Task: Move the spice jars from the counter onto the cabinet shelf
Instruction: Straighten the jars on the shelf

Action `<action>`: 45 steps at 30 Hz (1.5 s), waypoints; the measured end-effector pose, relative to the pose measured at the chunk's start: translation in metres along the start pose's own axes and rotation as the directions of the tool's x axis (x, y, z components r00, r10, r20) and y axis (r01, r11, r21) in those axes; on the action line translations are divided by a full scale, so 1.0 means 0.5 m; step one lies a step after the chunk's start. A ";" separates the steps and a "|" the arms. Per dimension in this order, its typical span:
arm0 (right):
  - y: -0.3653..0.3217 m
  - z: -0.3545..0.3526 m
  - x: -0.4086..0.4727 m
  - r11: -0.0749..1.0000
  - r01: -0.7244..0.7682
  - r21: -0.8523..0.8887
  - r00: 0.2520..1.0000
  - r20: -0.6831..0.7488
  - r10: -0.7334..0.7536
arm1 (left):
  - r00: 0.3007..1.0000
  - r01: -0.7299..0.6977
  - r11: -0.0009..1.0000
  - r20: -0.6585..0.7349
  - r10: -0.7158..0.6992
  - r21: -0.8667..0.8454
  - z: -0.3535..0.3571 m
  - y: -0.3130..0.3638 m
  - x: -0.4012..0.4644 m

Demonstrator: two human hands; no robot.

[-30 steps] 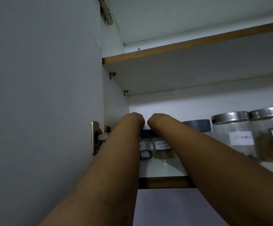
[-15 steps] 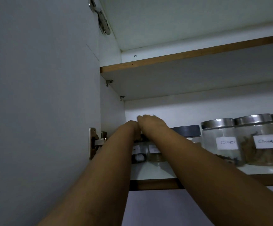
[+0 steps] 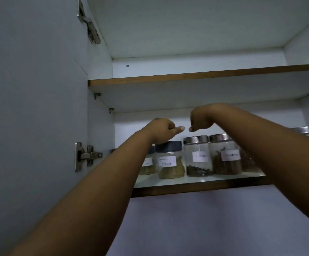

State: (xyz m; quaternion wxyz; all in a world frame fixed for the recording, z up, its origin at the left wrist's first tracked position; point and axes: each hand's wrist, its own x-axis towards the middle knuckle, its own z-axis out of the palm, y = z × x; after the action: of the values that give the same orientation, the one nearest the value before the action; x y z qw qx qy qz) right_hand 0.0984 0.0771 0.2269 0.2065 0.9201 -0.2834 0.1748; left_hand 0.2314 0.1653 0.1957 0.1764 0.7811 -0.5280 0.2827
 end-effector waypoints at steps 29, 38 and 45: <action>-0.040 0.181 0.277 0.990 0.024 -0.140 1.000 0.014 -0.022 | 0.988 0.150 0.989 0.038 -0.150 -0.002 0.173 -0.113 0.151; -0.036 0.184 0.286 0.974 0.063 -0.216 0.998 -0.001 -0.065 | 0.986 0.168 0.979 0.017 -0.167 -0.118 0.182 -0.123 0.141; -0.036 0.189 0.295 0.983 0.014 -0.182 1.000 0.008 -0.012 | 0.983 0.167 0.984 0.089 -0.161 -0.061 0.175 -0.122 0.133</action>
State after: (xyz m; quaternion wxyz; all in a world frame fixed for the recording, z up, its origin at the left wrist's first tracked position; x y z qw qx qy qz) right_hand 0.2434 -0.0209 0.2056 0.2902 0.8997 -0.2928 0.1437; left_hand 0.3289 0.0902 0.1707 0.2035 0.8265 -0.4782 0.2162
